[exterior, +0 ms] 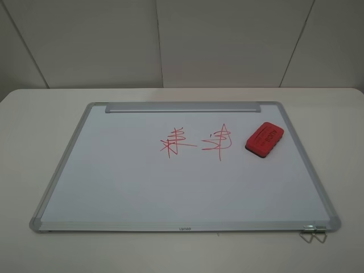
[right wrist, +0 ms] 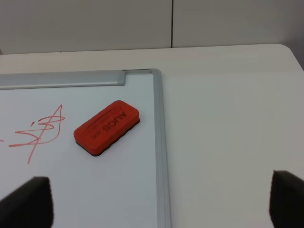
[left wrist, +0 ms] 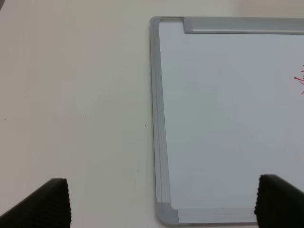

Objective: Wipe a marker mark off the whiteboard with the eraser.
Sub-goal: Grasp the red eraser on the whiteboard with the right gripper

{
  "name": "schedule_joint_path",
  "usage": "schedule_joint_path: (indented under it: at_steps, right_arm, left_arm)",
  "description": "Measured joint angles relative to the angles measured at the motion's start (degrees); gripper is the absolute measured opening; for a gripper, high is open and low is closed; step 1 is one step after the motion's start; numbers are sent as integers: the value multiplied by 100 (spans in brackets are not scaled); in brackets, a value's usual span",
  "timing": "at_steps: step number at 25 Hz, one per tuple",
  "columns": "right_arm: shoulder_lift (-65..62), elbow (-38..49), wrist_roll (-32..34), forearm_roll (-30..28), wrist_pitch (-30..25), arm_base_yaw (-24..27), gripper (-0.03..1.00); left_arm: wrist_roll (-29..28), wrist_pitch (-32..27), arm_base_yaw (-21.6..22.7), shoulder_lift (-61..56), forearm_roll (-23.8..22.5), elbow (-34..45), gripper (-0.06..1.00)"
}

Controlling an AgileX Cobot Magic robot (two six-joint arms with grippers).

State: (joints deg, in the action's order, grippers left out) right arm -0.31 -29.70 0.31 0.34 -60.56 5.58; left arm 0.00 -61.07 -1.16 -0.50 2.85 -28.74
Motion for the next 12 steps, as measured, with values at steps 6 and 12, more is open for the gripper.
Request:
schedule_joint_path:
  at_steps: [6, 12]
  right_arm:
    - [0, 0, 0, 0, 0, 0, 83]
    - [0, 0, 0, 0, 0, 0, 83]
  left_arm:
    - [0, 0, 0, 0, 0, 0, 77]
    - [0, 0, 0, 0, 0, 0, 77]
